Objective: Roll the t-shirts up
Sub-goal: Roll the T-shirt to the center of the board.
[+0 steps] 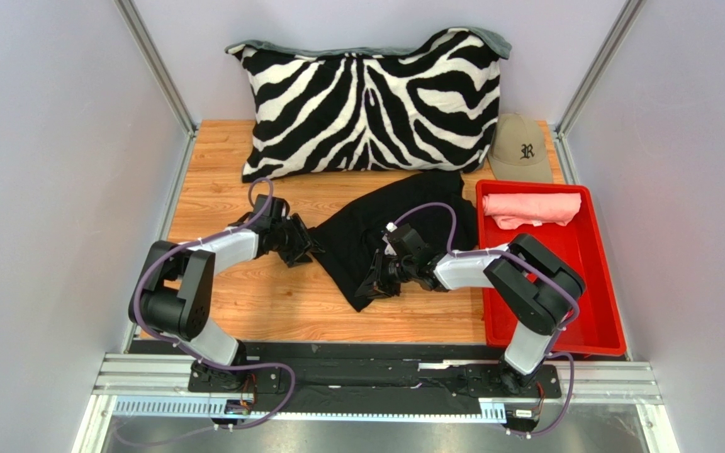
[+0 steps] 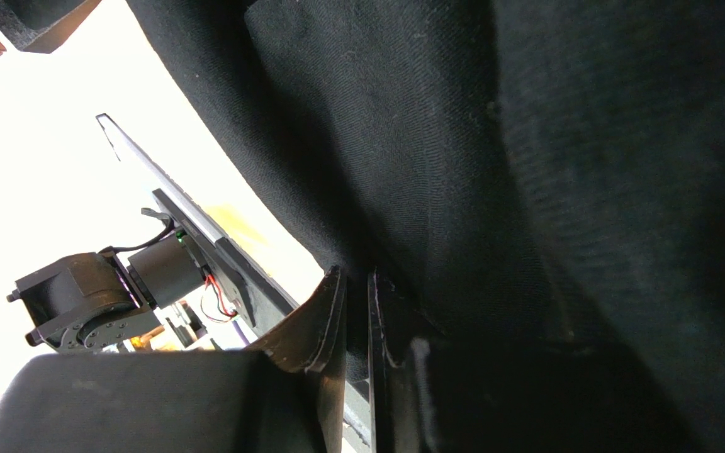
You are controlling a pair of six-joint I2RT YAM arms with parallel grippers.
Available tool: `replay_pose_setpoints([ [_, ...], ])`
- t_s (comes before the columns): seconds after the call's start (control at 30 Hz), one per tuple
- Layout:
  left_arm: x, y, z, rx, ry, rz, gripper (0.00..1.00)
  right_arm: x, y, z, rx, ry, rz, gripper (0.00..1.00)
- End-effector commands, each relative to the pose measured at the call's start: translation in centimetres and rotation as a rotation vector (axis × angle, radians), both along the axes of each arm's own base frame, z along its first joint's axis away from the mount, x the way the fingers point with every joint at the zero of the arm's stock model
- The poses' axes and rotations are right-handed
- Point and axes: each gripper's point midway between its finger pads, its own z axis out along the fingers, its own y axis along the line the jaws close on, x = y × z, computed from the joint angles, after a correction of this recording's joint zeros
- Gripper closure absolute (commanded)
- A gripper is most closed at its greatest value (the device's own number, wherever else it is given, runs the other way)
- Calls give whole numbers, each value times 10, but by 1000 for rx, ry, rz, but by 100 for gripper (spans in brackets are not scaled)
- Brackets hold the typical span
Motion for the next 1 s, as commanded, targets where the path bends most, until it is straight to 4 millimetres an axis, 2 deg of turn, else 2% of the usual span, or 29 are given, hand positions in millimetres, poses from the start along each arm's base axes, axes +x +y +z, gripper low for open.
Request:
replay_pose_setpoints([
  [0.0, 9, 3, -5, 50, -16, 55, 45, -11, -24, -38, -150, 57, -10, 92],
  [0.23, 10, 4, -12, 117, -18, 96, 48, -10, -21, -36, -140, 56, -3, 92],
  [0.43, 9, 5, -15, 186, 7, 127, 56, -11, -21, -36, -137, 50, 4, 91],
  [0.53, 2, 7, -17, 232, 60, 141, 60, -10, -23, -34, -143, 32, 2, 84],
  [0.6, 2, 16, -17, 297, 60, 175, 61, -10, -25, -34, -160, 12, 7, 75],
  [0.77, -3, 22, -3, 347, 56, 193, 62, -12, -25, -21, -173, -60, 21, 62],
  [0.97, -8, 28, 8, 372, 54, 195, 62, -23, -27, -16, -197, -68, 30, 65],
])
